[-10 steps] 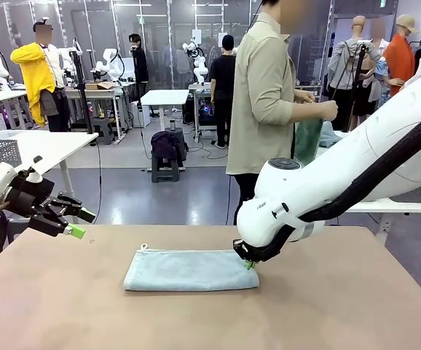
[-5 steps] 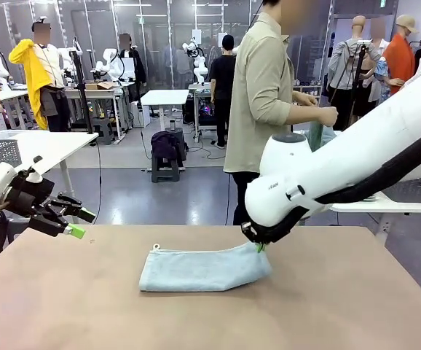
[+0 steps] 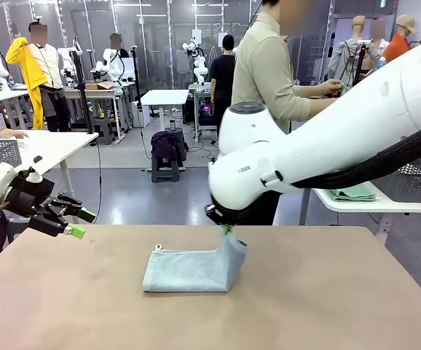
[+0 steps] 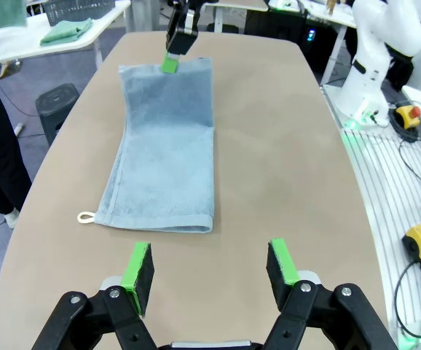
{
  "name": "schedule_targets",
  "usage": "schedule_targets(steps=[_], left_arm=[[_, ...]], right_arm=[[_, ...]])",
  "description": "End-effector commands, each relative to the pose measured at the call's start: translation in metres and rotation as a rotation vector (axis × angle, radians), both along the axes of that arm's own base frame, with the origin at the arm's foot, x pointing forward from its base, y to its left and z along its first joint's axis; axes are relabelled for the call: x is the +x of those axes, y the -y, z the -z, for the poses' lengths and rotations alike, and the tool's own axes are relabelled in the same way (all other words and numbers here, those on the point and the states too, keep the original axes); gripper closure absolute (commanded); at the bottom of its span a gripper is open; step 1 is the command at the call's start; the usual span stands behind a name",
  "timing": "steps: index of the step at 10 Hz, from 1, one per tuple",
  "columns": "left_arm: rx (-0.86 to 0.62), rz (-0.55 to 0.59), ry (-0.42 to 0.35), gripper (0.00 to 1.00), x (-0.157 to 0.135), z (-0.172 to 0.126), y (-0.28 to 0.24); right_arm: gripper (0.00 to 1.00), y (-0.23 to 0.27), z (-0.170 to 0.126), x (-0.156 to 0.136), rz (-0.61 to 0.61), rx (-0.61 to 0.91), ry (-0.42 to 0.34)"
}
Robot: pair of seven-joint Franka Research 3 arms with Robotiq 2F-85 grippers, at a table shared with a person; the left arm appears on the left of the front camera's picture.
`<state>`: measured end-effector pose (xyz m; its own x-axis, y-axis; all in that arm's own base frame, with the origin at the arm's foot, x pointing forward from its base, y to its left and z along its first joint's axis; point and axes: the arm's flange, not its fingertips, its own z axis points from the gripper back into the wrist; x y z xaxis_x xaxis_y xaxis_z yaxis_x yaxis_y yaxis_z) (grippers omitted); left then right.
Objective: Fold the towels and place them in the basket.
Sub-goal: When a person lays out a Towel with hook on the table, fold it in half twice.
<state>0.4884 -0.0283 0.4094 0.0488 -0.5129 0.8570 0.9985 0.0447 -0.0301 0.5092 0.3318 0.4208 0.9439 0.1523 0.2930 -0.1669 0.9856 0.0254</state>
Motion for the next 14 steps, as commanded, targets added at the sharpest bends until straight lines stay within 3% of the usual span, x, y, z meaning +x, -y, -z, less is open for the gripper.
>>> schedule_targets(steps=[1, 6, 12, 14], left_arm=[[-0.006, -0.009, -0.003, 0.21, -0.003, -0.003, 0.001], [-0.006, -0.009, -0.003, 0.21, -0.003, -0.003, 0.001], [-0.006, -0.009, -0.003, 0.21, -0.003, -0.003, 0.001], [-0.006, -0.009, -0.003, 0.21, -0.003, -0.003, 0.001]], right_arm=[[1.0, -0.044, 0.004, 0.004, 0.048, -0.036, 0.03], [1.0, -0.119, 0.027, 0.006, 0.084, 0.013, 0.018], [1.0, -0.155, 0.059, -0.013, 0.016, 0.098, -0.023], [1.0, -0.158, 0.067, -0.012, 0.069, 0.095, 0.015]])
